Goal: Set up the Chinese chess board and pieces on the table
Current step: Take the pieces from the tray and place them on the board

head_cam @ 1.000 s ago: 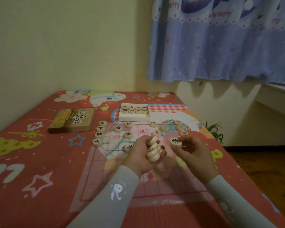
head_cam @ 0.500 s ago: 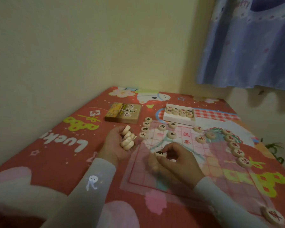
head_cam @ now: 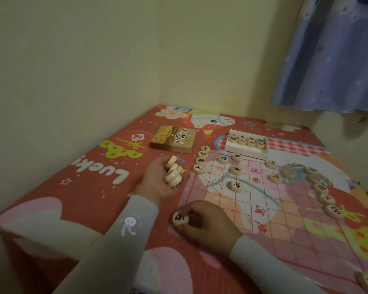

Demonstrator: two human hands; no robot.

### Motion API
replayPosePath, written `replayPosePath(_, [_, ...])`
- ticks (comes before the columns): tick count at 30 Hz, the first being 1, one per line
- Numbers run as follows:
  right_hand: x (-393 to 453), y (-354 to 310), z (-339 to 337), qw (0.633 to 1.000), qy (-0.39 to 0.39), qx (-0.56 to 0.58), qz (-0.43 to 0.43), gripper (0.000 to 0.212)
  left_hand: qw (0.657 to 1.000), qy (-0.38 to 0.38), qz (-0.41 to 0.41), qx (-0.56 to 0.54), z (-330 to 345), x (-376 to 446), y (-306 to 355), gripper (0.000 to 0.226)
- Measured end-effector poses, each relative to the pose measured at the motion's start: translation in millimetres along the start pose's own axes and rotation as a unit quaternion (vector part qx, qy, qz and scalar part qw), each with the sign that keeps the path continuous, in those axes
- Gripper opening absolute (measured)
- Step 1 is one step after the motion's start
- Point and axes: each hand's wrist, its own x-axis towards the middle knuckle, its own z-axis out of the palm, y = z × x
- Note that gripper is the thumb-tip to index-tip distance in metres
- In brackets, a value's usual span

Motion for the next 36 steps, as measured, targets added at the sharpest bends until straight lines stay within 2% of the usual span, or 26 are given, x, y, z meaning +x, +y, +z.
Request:
replayPosePath(5, [-1,-2,6,0.999,-0.016,-0.013,-0.034,0.026,0.999,0.034,-0.003,-0.004,6,-7,-3,0.025])
replayPosePath(7, [-2,0,0,1.0,0.001,-0.001,-0.02,0.018,0.999,0.042,-0.014,-0.002,8,-7,-6,0.025])
replayPosePath(11, [-1,7,-22,0.992,0.119,0.017,0.036,0.005,0.998,0.048,-0.028,0.039,19,-8,-17,0.029])
replayPosePath(14, [2,10,-41,0.97,0.211,0.08,0.086,0.01,0.994,0.042,-0.035,0.095,34,-11,-33,0.032])
replayPosePath(16, [4,9,-49,0.961,0.234,0.109,0.103,0.01,0.991,0.048,-0.044,0.115,42,-11,-42,0.026])
replayPosePath(22, [4,12,-48,0.975,0.178,0.058,0.123,0.02,0.98,0.064,-0.087,0.166,61,-6,-65,0.024])
replayPosePath(29, [0,17,-53,0.962,0.208,0.116,0.131,0.014,0.975,0.066,-0.087,0.194,68,-5,-70,0.022])
replayPosePath(33, [5,19,-55,0.975,0.177,0.066,0.117,0.023,0.978,0.064,-0.092,0.178,77,-9,-74,0.022])
replayPosePath(36, [2,21,-55,0.973,0.183,0.069,0.124,0.014,0.977,0.053,-0.107,0.176,74,-8,-74,0.024])
